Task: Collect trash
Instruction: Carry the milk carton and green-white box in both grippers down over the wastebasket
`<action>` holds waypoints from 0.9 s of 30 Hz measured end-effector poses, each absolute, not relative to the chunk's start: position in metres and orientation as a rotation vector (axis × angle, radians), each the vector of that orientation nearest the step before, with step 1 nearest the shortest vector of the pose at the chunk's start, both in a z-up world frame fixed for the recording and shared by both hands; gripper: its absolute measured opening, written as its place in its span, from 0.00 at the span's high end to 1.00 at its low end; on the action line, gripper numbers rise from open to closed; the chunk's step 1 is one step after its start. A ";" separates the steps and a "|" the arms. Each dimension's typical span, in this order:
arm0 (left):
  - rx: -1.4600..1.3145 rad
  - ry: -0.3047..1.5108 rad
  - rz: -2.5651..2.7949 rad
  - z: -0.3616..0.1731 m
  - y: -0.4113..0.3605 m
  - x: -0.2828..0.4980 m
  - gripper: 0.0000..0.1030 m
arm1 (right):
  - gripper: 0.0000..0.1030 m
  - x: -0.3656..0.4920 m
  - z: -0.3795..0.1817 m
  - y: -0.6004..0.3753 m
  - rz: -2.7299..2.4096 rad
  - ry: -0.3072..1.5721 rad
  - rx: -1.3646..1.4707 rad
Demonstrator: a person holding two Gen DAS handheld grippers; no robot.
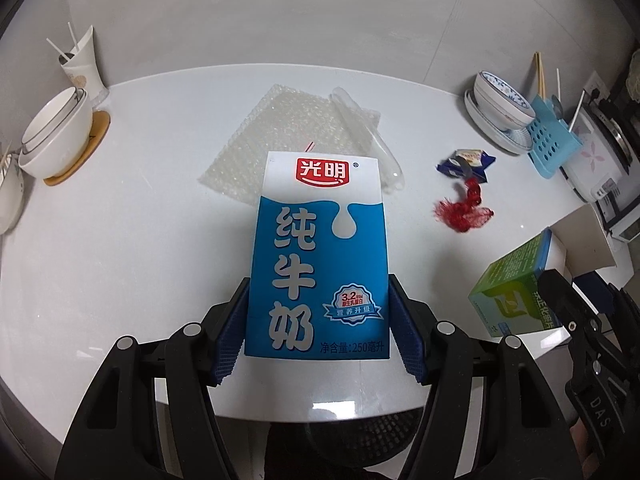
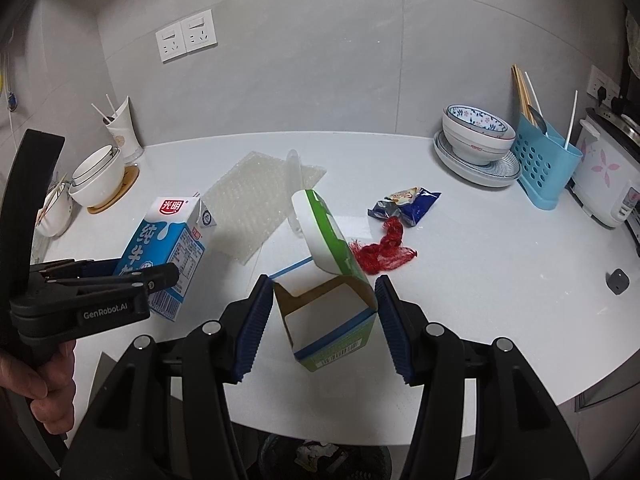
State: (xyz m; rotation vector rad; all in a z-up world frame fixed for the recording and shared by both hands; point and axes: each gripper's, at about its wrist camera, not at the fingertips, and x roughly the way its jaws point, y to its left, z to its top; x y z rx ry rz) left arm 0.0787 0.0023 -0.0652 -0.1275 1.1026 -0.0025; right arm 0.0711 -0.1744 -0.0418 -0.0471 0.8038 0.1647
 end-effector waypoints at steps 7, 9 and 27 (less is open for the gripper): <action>-0.131 1.106 -0.014 -0.064 -0.010 0.047 0.39 | 0.51 0.047 -0.043 -0.187 0.170 0.797 -0.058; -0.134 1.108 -0.021 -0.065 -0.014 0.037 0.39 | 0.51 0.040 -0.044 -0.191 0.172 0.800 -0.054; -0.126 1.127 -0.066 -0.076 -0.044 -0.044 0.39 | 0.51 -0.023 -0.059 -0.227 0.180 0.828 -0.049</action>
